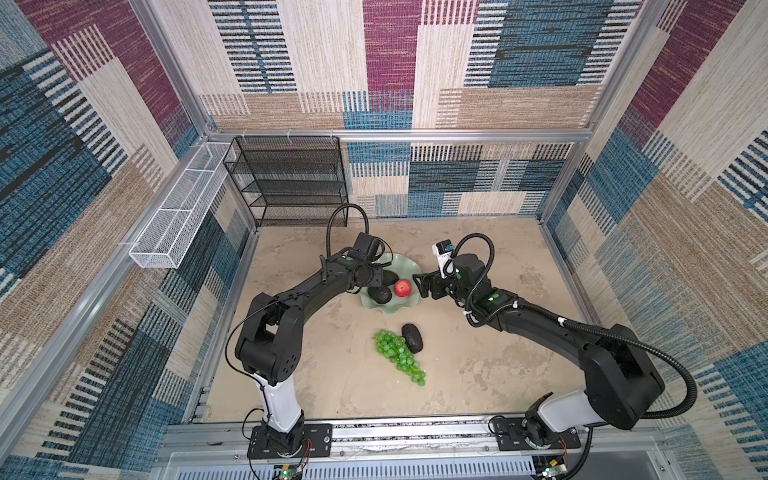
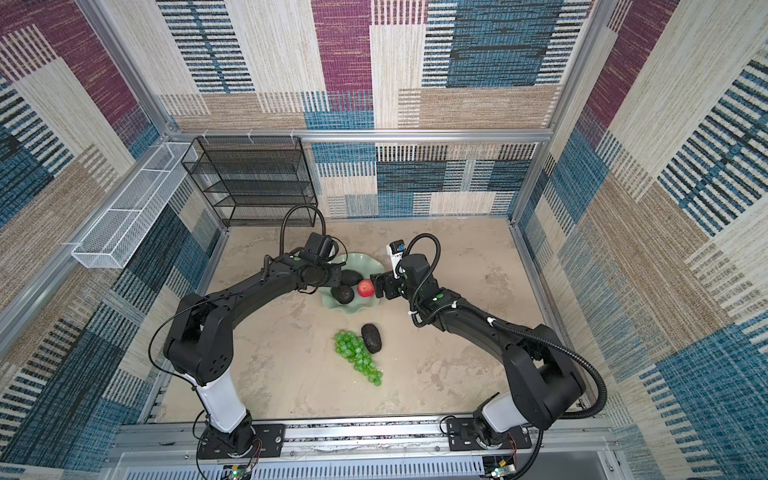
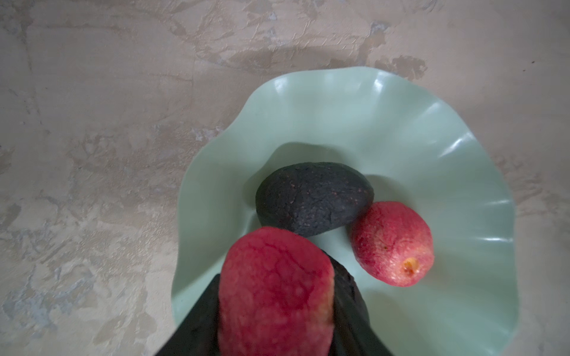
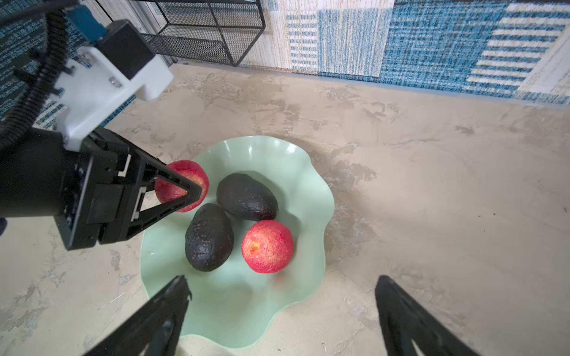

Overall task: Place and organize the fake fruits in the fruit bowl
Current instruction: 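Place the apple in the bowl with left gripper while right grasps last avocado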

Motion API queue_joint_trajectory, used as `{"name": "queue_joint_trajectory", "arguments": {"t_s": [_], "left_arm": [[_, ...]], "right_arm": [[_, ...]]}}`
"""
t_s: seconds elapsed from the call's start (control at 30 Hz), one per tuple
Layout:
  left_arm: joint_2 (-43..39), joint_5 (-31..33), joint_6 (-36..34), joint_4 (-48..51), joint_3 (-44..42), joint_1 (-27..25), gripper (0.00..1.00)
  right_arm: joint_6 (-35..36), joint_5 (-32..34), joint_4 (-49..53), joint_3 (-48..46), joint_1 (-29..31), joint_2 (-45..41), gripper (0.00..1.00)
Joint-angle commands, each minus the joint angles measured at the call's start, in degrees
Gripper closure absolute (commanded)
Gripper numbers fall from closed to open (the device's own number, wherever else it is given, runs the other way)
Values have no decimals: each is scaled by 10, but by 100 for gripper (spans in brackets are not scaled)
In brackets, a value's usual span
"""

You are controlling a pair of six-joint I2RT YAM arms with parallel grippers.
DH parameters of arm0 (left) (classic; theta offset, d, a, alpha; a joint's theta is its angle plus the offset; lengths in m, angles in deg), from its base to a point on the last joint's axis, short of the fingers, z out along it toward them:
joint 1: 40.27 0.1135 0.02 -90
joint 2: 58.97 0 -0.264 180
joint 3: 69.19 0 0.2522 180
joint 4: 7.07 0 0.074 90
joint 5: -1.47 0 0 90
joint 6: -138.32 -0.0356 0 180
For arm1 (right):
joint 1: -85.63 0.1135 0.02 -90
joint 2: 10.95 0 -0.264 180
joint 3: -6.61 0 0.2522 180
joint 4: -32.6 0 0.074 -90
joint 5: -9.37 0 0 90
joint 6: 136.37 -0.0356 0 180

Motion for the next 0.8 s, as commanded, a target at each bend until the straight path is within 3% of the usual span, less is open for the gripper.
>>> {"name": "queue_joint_trajectory", "arguments": {"t_s": [0.0,0.2,0.37,0.53,0.77], "left_arm": [[14,16,-6,12,7,3,49],[38,15,4,23,23,7,48],[42,11,9,22,23,7,39],[21,9,11,18,21,7,28],[-34,11,16,-4,10,10,25]], "right_arm": [[-11,-3,-1,-9,0,-3,5],[-40,-14,11,-38,5,-18,7],[-60,-24,33,-72,18,-47,9],[-70,-22,75,-98,63,-76,10],[-120,-38,74,-127,125,-64,13]]}}
